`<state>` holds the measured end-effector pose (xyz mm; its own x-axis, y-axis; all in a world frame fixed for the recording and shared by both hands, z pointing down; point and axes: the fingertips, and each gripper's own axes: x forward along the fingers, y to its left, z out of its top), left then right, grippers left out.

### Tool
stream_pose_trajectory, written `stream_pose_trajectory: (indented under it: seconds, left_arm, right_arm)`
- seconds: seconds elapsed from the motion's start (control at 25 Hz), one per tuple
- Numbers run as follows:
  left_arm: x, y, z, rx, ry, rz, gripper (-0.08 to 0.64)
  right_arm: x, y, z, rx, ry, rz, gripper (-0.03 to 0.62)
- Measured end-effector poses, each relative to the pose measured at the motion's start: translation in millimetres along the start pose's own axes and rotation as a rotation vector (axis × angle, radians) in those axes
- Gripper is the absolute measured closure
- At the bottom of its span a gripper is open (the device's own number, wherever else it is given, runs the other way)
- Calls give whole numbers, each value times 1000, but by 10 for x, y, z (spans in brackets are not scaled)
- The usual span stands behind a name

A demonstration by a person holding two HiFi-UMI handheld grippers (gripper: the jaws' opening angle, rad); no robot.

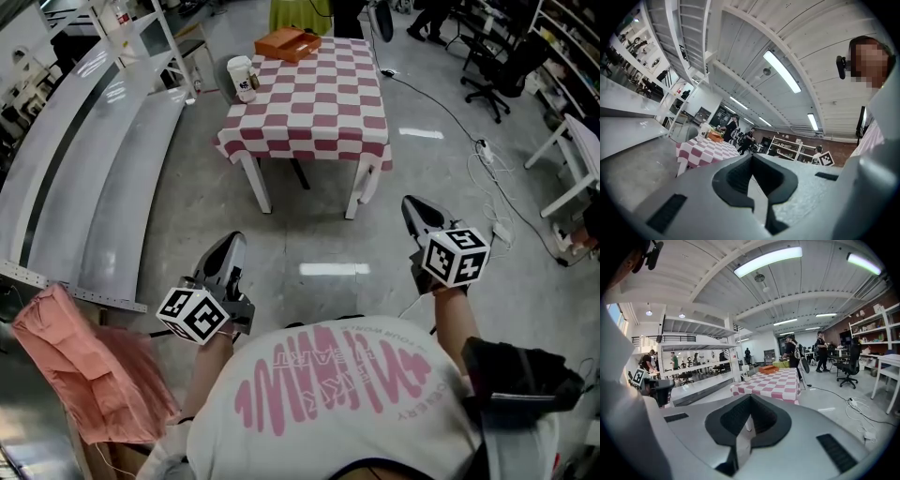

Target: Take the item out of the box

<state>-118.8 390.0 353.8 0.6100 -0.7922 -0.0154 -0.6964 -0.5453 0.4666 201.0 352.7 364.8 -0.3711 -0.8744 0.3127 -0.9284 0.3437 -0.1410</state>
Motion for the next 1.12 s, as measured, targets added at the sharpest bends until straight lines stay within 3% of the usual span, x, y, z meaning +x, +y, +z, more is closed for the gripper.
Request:
stream_pose_trajectory:
  seconds: [0.36, 0.6, 1.12]
  left_arm:
    - [-40, 155, 18, -18, -11, 3, 552]
    - [17, 445, 117, -25, -53, 74, 552]
    - [1033, 815, 398, -1, -57, 32, 552]
  right_arm:
    - [267, 130, -61, -3, 28, 26, 588]
    - [466, 53, -52, -4, 40, 23, 586]
    - [1420, -460, 322, -10, 31, 28, 588]
